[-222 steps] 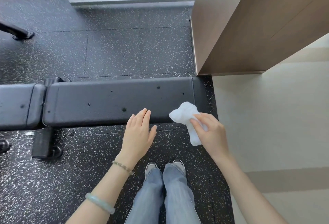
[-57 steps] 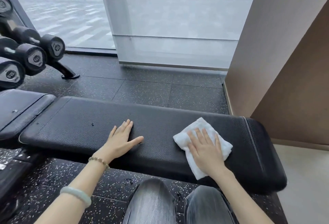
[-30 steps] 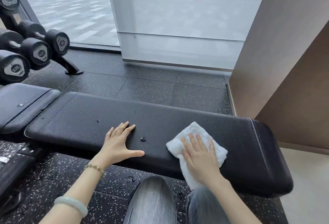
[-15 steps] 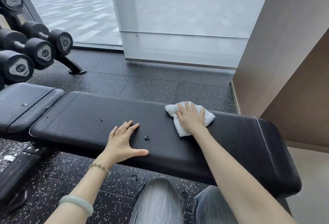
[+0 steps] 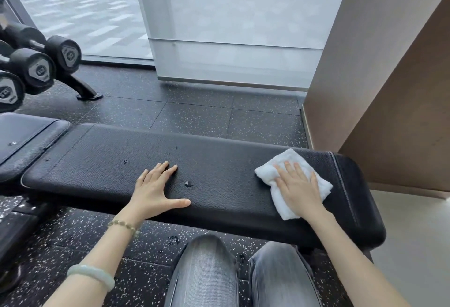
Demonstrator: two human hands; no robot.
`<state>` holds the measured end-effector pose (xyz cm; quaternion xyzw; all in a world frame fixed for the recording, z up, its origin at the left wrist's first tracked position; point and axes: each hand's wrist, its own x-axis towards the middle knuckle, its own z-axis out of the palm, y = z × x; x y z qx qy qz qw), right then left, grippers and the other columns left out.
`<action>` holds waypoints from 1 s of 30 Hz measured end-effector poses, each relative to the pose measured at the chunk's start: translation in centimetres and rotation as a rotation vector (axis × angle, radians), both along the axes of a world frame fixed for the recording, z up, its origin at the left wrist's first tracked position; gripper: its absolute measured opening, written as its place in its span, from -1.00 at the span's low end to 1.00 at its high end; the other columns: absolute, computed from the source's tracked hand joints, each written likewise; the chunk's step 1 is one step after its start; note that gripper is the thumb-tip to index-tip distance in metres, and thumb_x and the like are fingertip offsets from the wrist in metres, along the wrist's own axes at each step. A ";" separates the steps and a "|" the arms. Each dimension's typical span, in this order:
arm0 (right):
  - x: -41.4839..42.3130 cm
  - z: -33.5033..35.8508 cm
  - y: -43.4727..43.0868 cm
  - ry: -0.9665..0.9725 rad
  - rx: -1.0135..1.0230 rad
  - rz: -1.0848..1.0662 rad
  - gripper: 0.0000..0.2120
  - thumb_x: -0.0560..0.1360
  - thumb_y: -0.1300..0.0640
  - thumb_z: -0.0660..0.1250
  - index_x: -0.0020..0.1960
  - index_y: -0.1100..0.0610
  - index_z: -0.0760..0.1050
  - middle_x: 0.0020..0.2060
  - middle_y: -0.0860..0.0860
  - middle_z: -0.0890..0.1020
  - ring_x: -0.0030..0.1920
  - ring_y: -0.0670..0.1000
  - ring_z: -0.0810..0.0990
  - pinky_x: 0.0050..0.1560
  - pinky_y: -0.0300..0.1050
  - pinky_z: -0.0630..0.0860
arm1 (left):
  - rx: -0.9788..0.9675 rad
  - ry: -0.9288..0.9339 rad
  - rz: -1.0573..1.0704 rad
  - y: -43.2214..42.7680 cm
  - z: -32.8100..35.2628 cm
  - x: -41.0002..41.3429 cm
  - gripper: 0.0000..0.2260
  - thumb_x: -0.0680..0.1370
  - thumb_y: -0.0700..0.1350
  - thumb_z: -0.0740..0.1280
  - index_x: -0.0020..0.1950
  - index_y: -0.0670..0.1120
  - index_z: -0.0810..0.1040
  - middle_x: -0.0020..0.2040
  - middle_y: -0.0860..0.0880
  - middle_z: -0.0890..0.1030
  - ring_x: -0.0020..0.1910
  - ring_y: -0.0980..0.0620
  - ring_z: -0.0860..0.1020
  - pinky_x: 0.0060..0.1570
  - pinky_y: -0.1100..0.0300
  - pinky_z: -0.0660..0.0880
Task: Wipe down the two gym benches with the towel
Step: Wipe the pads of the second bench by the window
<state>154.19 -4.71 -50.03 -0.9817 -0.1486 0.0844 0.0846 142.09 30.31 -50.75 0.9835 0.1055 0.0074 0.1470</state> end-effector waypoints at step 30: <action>-4.6 -0.1 1.9 -0.064 -0.039 -0.094 -0.34 0.46 -0.20 -0.45 0.53 -0.12 -0.12 0.54 -0.05 -0.12 0.52 0.01 -0.21 0.42 0.24 -0.32 | -0.039 -0.024 0.003 -0.3 0.2 0.0 0.17 -0.02 0.69 0.00 0.51 0.16 0.14 0.54 0.10 0.07 0.51 0.14 -0.06 0.46 0.08 -0.20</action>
